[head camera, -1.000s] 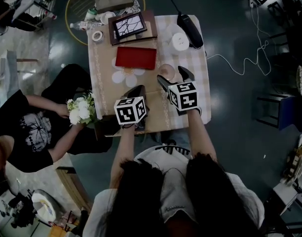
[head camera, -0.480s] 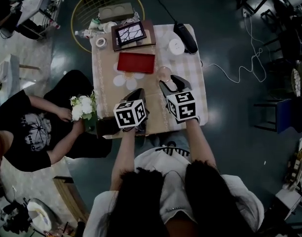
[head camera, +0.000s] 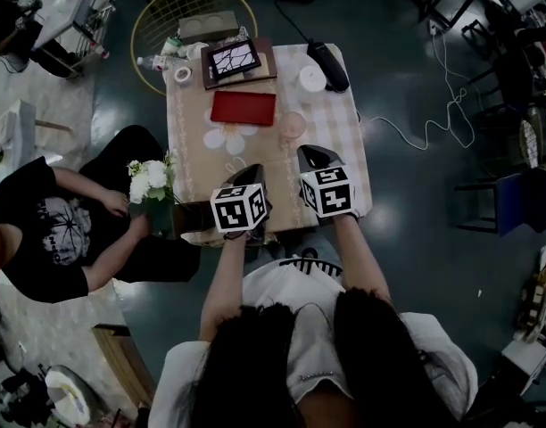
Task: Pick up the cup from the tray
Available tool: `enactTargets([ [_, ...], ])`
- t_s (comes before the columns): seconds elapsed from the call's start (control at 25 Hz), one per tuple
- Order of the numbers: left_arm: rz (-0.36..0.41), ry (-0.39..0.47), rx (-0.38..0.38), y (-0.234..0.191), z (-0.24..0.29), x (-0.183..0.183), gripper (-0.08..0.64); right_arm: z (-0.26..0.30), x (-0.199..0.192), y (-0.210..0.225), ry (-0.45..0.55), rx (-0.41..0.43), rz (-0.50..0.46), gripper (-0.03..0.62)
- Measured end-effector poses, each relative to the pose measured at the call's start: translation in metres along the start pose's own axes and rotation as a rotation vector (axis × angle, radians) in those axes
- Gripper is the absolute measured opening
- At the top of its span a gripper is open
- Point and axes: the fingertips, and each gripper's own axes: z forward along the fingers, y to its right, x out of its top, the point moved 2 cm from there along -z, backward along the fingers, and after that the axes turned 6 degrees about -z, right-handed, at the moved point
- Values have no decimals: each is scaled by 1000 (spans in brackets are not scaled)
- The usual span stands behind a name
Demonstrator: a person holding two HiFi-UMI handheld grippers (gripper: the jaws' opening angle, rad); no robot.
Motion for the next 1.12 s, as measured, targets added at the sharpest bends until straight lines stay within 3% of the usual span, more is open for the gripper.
enactTargets([
  [0.24, 22, 19, -20, 10, -12, -5, 5, -11, -16, -8, -50, -17, 1, 8],
  [0.6, 72, 36, -32, 23, -26, -12, 5, -23, -25, -14, -34, -46, 21, 8],
  [1.12, 76, 54, -42, 22, -38, -15, 5, -24, -33, -37, -65, -17, -17, 6],
])
